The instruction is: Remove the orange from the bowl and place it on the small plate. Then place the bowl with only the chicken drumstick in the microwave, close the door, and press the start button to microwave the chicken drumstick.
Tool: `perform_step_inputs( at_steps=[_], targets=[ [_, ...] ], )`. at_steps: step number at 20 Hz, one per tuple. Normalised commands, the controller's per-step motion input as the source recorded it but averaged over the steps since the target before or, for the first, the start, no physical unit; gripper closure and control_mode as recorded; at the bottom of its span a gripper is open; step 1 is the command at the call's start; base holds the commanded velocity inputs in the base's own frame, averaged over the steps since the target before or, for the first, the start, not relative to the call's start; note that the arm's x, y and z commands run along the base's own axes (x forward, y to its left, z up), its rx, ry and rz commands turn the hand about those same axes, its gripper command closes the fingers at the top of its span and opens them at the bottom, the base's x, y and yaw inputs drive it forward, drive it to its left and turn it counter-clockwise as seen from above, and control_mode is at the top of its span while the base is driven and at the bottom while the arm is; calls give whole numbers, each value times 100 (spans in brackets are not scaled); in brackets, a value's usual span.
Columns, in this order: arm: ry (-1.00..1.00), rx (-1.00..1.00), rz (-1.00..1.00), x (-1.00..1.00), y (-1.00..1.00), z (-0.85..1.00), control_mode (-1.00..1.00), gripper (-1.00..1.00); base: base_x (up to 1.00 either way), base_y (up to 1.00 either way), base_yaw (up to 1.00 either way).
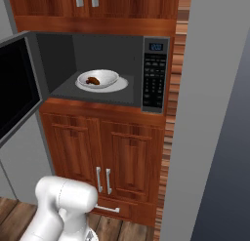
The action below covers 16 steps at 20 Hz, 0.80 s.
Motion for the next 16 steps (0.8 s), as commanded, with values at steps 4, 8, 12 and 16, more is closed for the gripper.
perform_step_inputs(
  at_steps=[4, 8, 12, 16],
  targets=[
    [0, -40, 2, 41, 100, -43, -100, -100, 0, 0, 0],
    [0, -40, 3, 47, 100, -46, -100, -100, 0, 0, 0],
    [2, -36, 2, 79, 75, -37, -100, -100, 0, 0, 0],
    [6, -27, 0, 99, 35, -20, -100, -100, 0, 0, 0]
  ],
)
